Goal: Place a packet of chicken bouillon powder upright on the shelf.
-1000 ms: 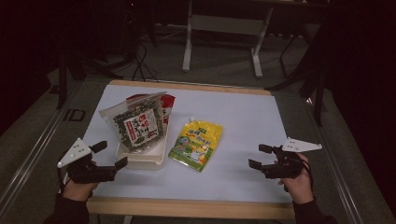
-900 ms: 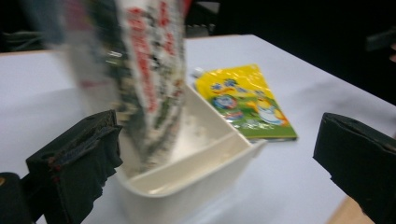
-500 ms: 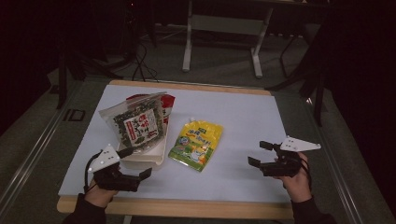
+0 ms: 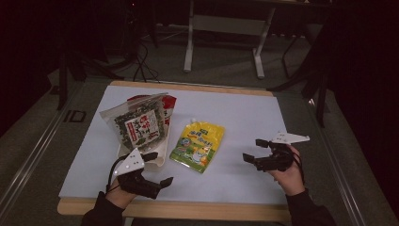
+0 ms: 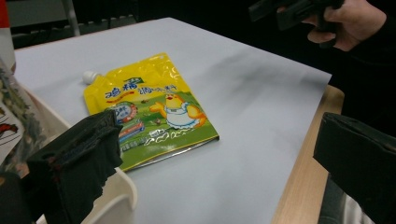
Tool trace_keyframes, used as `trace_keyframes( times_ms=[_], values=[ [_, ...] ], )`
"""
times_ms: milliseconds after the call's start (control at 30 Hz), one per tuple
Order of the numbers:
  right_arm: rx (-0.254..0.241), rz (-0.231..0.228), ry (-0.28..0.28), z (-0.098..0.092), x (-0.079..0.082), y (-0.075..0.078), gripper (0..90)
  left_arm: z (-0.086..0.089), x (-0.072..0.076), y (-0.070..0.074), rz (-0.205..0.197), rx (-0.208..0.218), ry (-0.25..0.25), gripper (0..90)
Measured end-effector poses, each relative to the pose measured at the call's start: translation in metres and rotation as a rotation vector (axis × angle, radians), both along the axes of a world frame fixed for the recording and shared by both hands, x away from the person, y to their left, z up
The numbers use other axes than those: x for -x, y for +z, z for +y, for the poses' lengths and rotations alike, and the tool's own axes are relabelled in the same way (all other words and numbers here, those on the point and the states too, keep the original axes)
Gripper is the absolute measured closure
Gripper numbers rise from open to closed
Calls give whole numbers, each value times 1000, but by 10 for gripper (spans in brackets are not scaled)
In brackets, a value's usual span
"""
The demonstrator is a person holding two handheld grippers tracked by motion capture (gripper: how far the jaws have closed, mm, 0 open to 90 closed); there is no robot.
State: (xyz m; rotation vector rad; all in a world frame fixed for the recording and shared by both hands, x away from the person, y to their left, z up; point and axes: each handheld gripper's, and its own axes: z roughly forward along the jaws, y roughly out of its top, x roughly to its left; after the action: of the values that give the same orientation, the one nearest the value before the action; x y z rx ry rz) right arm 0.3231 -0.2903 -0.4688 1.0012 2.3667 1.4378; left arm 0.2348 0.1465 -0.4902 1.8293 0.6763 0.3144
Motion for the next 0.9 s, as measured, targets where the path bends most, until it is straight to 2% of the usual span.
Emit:
trace_keyframes(
  times_ms=[200,433,633,900],
  values=[
    [34,17,-3,13,-16,-7,168,-5,-3,-9,-2,-22,-6,20],
    [41,78,-26,28,-39,-18,223,-4,-3,-13,-7,-18,-6,20],
    [47,151,-63,38,-59,-29,267,-5,-2,-14,-20,-30,-15,19],
    [59,246,-57,56,-79,-46,302,-6,-2,-16,-21,-40,-24,20]
  ],
)
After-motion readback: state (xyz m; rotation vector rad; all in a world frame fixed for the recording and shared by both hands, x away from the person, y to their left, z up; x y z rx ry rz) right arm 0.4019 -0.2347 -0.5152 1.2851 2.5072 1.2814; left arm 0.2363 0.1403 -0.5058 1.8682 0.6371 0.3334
